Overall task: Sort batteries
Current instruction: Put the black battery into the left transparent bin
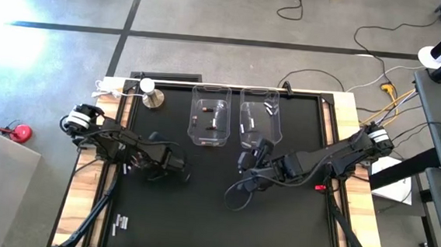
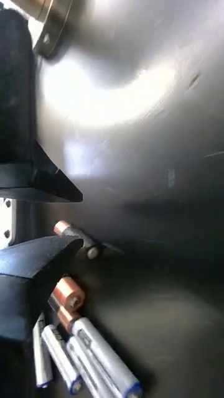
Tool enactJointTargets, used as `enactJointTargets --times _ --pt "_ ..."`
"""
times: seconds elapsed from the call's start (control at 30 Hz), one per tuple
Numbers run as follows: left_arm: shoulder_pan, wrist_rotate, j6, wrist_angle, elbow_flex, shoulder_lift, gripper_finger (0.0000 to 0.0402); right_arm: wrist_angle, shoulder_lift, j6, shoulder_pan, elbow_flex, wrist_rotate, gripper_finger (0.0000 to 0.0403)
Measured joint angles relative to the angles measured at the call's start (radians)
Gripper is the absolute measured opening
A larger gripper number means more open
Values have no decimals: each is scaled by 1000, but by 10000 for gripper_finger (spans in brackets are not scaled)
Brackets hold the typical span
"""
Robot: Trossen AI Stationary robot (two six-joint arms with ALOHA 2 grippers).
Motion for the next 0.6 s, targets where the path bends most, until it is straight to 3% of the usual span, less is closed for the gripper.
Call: enactJointTargets --times 0.13,0.4,0.6 --pt "3 67 -9 3 -8 0 78 0 0 9 2 0 0 128" --pt "3 74 -24 8 -6 0 78 0 0 10 3 0 0 130" --pt "3 143 -25 37 -7 0 78 0 0 10 6 0 0 139"
